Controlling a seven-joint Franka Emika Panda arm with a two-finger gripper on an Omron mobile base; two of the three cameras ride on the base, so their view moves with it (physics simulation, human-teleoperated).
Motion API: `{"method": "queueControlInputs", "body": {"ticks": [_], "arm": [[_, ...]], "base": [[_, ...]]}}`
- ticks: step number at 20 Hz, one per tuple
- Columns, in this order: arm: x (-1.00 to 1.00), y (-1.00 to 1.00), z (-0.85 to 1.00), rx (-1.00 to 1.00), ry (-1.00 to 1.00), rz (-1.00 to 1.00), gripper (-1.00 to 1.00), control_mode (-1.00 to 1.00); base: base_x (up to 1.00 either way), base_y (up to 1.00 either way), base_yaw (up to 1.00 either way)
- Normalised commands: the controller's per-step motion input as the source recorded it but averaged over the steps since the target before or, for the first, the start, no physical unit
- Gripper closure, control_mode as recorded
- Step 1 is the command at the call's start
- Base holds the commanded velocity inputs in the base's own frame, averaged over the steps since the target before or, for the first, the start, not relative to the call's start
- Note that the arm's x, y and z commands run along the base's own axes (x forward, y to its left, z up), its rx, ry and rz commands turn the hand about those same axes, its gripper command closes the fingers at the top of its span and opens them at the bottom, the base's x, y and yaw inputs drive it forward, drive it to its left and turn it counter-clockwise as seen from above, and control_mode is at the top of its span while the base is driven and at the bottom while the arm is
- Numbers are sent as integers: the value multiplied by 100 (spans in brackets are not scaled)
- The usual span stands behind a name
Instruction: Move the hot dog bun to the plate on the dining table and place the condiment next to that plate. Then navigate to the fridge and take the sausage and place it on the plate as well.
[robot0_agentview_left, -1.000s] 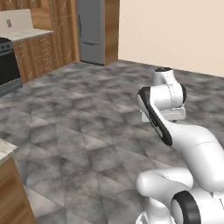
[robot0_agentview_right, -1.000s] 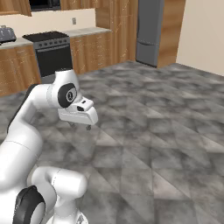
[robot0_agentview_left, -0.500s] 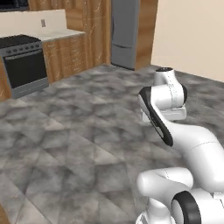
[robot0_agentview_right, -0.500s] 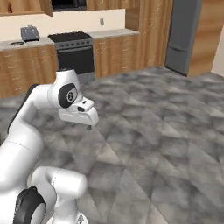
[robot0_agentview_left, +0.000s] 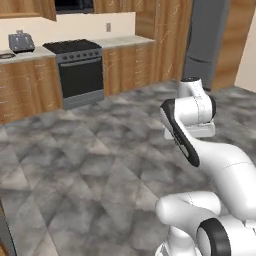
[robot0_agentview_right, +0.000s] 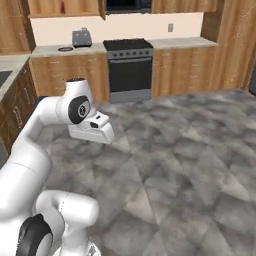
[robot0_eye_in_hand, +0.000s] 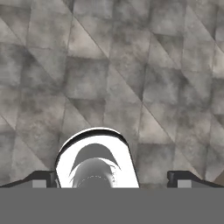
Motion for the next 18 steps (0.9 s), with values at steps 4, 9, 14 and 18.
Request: {"method": "queueControlInputs", "body": {"ticks": [4, 9, 14, 18], "arm": [[0, 0, 0, 0, 0, 0, -100, 100], [0, 0, 0, 0, 0, 0, -100, 100], [0, 0, 0, 0, 0, 0, -100, 100], [0, 0, 0, 0, 0, 0, -100, 100]], "base": [[100, -9, 55], [100, -15, 50], [100, -52, 25], [100, -55, 14]]}}
